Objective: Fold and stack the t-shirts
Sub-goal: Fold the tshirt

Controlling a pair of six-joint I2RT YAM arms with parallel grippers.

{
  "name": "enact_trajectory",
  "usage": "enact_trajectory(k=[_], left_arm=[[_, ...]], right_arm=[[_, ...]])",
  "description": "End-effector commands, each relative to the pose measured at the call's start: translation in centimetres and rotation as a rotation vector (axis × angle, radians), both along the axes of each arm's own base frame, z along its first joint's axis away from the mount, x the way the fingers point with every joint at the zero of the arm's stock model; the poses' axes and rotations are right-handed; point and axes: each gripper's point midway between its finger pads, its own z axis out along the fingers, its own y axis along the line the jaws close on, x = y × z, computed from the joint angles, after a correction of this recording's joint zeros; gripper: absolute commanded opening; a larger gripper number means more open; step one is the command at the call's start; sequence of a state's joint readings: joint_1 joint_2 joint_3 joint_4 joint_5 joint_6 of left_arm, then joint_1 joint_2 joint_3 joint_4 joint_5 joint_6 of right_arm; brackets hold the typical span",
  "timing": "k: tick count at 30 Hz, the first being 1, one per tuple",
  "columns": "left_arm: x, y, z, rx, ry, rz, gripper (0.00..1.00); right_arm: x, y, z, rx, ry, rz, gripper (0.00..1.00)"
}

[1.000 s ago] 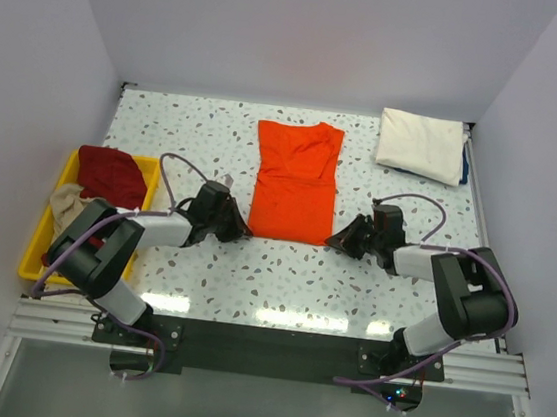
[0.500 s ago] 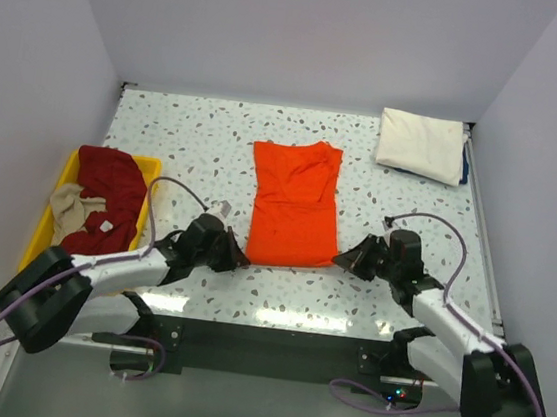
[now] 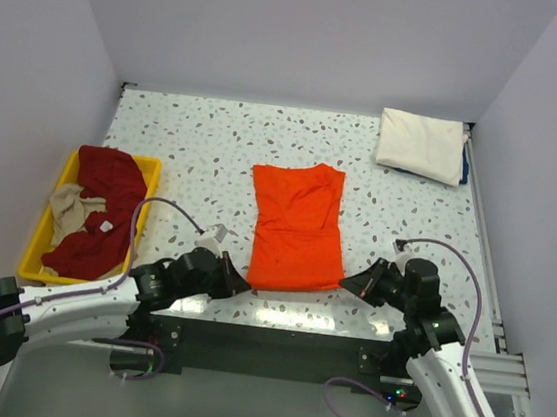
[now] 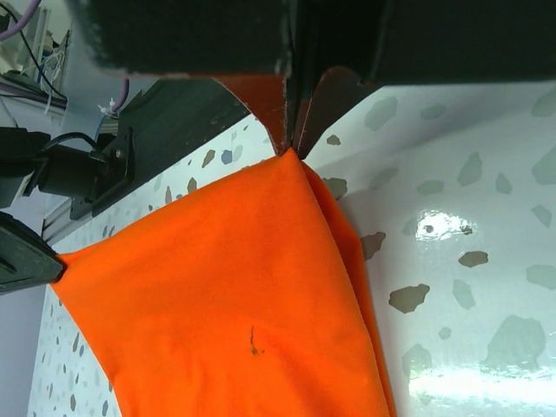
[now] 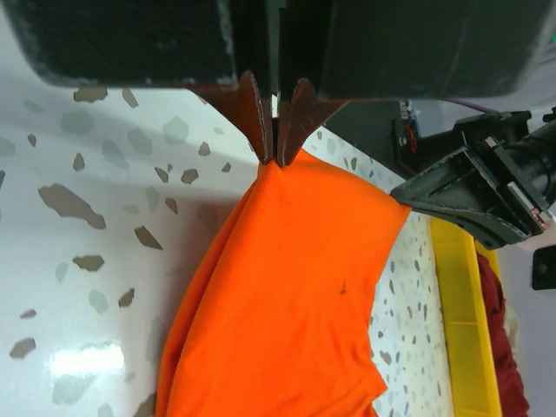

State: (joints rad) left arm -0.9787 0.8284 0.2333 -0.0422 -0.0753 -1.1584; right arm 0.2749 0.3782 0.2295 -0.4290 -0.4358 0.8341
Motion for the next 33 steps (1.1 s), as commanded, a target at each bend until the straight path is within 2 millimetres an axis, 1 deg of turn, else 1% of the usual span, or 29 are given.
enact_trajectory(k=[1,2,3,4,5,7,8,10,11,13,14,15,16,17,19,20,21,22,23,24,25,26,27,28,29,30,31,32,33], left_arm=[[1.1,0.4,1.0,0.015,-0.023,0.078,0.0],[1.3,0.5,1.2,0.028,-0.031,0.083,0.0],[1.8,0.1,2.5,0.014,-0.055,0.088,0.0],[2.3,0.2,2.9,0.029,-0.073,0.103,0.0],[3.1,-0.4,4.9,0.016,-0.113,0.104,0.0],[4.3,-0.5,5.8,0.053,-0.13,0.122,0.0],[5.3,-1.1,7.8,0.039,-0.165,0.116,0.0],[6.8,-1.4,8.4,0.053,-0.158,0.118,0.0],[7.7,-1.8,9.9,0.036,-0.186,0.107,0.0],[9.4,-1.8,10.3,0.033,-0.178,0.116,0.0],[10.3,-1.9,10.8,0.029,-0.2,0.114,0.0],[11.7,-1.8,12.2,0.016,-0.22,0.141,0.0],[12.4,-2.1,11.8,0.029,-0.203,0.133,0.0],[13.4,-2.5,13.2,0.018,-0.229,0.131,0.0],[15.2,-2.4,12.8,0.036,-0.212,0.14,0.0],[16.2,-2.7,13.8,0.026,-0.227,0.141,0.0],[17.4,-2.2,13.8,0.028,-0.222,0.161,0.0],[18.1,-2.6,13.2,0.023,-0.198,0.148,0.0],[19.0,-2.7,13.9,0.01,-0.206,0.155,0.0],[20.2,-2.0,14.0,0.008,-0.203,0.18,0.0],[21.0,-2.2,13.2,0.011,-0.179,0.173,0.0],[22.4,-1.6,13.9,0.002,-0.19,0.195,0.0],[23.2,-1.4,13.9,0.0,-0.185,0.203,0.0],[24.0,-1.5,12.9,0.007,-0.16,0.198,0.0],[25.4,-1.0,13.7,-0.003,-0.176,0.212,0.0],[26.4,-1.2,12.5,0.005,-0.151,0.208,0.0],[27.2,-1.0,12.1,0.015,-0.15,0.206,0.0],[28.8,-0.8,13.0,0.005,-0.172,0.216,0.0],[29.7,-0.8,12.7,0.008,-0.17,0.212,0.0]], right_arm=[[-1.1,-0.4,0.2,-0.025,0.043,0.009,0.0],[-0.7,-0.4,0.7,-0.033,0.033,0.005,0.0],[-0.3,-0.5,1.2,-0.038,0.02,0.002,0.0],[-0.1,-0.5,1.5,-0.043,0.018,0.0,0.0],[0.4,-0.4,2.2,-0.052,0.016,0.004,0.0],[1.3,-0.4,3.1,-0.063,0.004,-0.004,0.0],[2.1,-0.2,3.9,-0.064,0.001,-0.009,0.0],[3.4,-0.1,5.4,-0.061,-0.032,-0.021,0.0],[4.3,0.1,7.0,-0.056,-0.063,-0.025,0.0],[5.7,0.4,7.5,-0.064,-0.053,-0.03,0.0],[6.7,0.6,8.9,-0.062,-0.082,-0.035,0.0],[7.8,0.8,8.6,-0.068,-0.063,-0.037,0.0],[8.5,1.0,9.0,-0.067,-0.071,-0.037,0.0],[9.6,1.3,10.4,-0.063,-0.099,-0.039,0.0],[11.6,1.6,10.1,-0.076,-0.08,-0.042,0.0],[12.7,1.9,11.2,-0.075,-0.101,-0.04,0.0],[13.6,2.1,11.7,-0.072,-0.113,-0.04,0.0],[14.6,2.3,10.7,-0.083,-0.077,-0.041,0.0],[15.8,2.3,11.7,-0.076,-0.098,-0.049,0.0],[16.6,2.4,12.0,-0.066,-0.107,-0.05,0.0],[17.7,2.5,10.9,-0.071,-0.077,-0.053,0.0],[19.1,2.3,11.8,-0.061,-0.097,-0.069,0.0],[19.9,2.4,11.7,-0.055,-0.089,-0.065,0.0],[20.6,2.6,11.5,-0.048,-0.081,-0.057,0.0],[22.3,2.7,11.0,-0.049,-0.063,-0.055,0.0],[23.1,2.8,10.9,-0.04,-0.059,-0.047,0.0],[24.3,3.0,11.8,-0.032,-0.082,-0.046,0.0],[25.7,2.9,10.0,-0.033,-0.044,-0.051,0.0],[26.5,3.0,9.7,-0.03,-0.038,-0.051,0.0]])
